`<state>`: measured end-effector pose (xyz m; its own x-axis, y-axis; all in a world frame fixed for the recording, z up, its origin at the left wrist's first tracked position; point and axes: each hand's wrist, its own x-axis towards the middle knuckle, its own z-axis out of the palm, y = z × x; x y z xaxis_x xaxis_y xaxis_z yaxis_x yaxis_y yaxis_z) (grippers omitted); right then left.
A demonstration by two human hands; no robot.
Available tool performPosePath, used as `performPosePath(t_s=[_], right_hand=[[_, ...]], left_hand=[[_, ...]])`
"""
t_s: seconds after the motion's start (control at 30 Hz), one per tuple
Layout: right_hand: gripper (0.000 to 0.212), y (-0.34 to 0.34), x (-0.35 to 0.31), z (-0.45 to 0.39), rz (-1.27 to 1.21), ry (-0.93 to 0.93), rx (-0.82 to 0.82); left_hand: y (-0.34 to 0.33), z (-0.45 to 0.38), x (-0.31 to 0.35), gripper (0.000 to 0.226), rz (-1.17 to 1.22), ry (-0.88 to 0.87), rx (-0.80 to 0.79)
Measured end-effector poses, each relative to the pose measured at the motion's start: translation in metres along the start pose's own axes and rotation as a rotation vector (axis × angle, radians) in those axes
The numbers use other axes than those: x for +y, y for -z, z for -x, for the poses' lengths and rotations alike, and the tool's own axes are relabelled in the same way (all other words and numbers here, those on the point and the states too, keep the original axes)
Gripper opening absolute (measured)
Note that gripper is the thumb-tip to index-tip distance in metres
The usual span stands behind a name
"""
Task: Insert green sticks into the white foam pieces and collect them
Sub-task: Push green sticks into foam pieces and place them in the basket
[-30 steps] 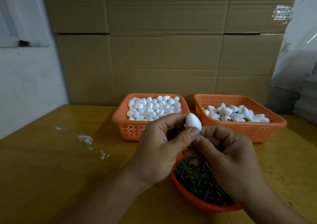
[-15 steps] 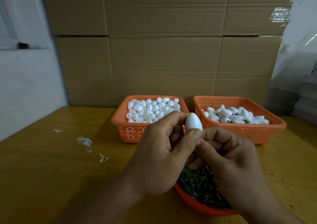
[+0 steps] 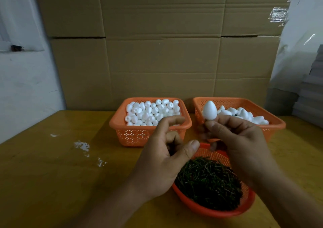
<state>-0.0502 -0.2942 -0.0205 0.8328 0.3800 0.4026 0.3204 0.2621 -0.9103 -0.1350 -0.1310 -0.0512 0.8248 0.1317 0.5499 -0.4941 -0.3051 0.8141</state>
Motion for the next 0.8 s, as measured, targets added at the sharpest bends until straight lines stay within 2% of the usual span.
performPosePath(t_s=[0.1, 0.23, 0.33, 0.37, 0.57, 0.73, 0.8], right_hand=[[0.006, 0.024, 0.012, -0.031, 0.206, -0.018, 0.153], [0.018, 0.061, 0.034, -0.073, 0.513, -0.039, 0.367], [0.007, 0.088, 0.046, -0.096, 0.714, -0.034, 0.488], [0.011, 0.095, 0.048, -0.102, 0.787, -0.049, 0.512], [0.021, 0.113, 0.056, -0.135, 1.111, -0.202, 0.554], [0.044, 0.113, 0.061, -0.151, 1.192, -0.368, 0.561], [0.047, 0.113, 0.060, -0.154, 1.206, -0.393, 0.538]], left_hand=[[-0.003, 0.004, -0.006, 0.036, -0.082, 0.022, -0.033], [-0.006, 0.006, -0.009, 0.029, -0.120, 0.049, -0.074], [-0.008, 0.007, -0.008, 0.026, -0.116, 0.057, -0.097], [-0.008, 0.007, -0.007, 0.024, -0.111, 0.058, -0.106], [-0.008, 0.008, -0.004, 0.019, -0.092, 0.071, -0.130], [-0.008, 0.007, -0.003, 0.019, -0.089, 0.065, -0.130], [-0.009, 0.007, -0.003, 0.019, -0.085, 0.067, -0.131]])
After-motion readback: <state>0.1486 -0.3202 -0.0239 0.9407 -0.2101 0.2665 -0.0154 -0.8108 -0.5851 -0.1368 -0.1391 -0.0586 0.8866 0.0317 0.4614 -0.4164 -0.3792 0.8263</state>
